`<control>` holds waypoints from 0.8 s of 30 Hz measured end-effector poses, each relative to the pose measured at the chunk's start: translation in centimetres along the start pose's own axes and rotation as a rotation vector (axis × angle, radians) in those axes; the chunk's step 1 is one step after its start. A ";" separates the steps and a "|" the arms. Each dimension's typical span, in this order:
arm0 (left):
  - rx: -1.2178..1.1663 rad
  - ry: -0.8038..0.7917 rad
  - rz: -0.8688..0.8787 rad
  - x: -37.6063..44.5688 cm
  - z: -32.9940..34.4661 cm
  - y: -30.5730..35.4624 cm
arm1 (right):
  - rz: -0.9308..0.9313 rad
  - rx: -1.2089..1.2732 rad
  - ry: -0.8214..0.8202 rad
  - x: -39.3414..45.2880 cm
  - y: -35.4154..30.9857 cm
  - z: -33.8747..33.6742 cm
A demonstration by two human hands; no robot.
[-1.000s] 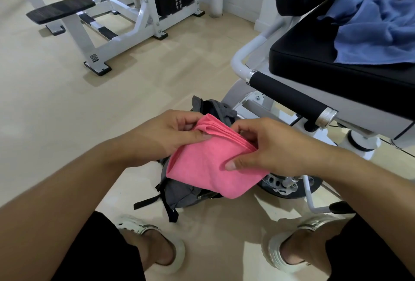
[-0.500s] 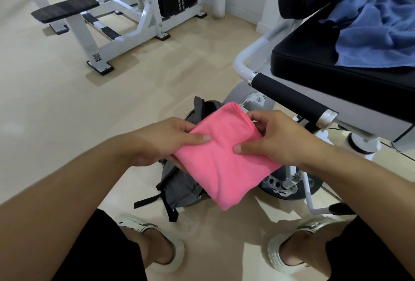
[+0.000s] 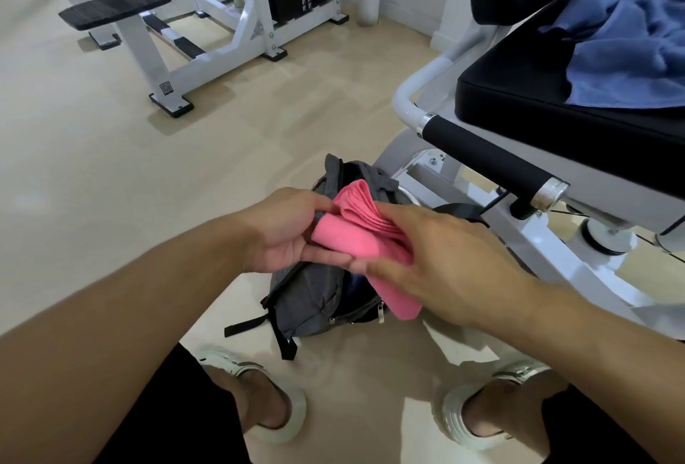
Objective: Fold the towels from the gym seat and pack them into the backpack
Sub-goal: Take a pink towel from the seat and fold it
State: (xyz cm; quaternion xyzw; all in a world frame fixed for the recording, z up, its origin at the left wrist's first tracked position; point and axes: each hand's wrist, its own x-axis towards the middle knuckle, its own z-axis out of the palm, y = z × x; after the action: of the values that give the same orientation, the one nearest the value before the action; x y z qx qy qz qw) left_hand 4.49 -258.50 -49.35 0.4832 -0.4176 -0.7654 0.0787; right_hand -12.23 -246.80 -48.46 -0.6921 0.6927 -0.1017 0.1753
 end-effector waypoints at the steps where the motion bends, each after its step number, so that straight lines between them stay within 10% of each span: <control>1: -0.017 -0.015 -0.007 0.1 0.0 0.0 | -0.002 -0.071 -0.023 -0.1 -0.1 0.2; 6: 0.073 -0.115 -0.014 -0.2 -0.2 0.4 | -0.055 -0.141 0.062 0.4 1.1 0.8; 12: 0.564 -0.237 0.300 -0.3 -2.5 0.5 | -0.018 0.357 0.005 1.4 2.6 -0.4; 24: 0.479 0.043 0.612 0.5 -0.8 0.0 | 0.006 0.321 -0.182 1.6 3.6 -0.4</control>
State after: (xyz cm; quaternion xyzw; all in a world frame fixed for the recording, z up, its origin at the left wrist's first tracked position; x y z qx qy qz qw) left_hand 4.91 -259.22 -49.86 0.3569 -0.7076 -0.5771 0.1974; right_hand -15.66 -248.39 -49.58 -0.6595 0.6509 -0.1475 0.3459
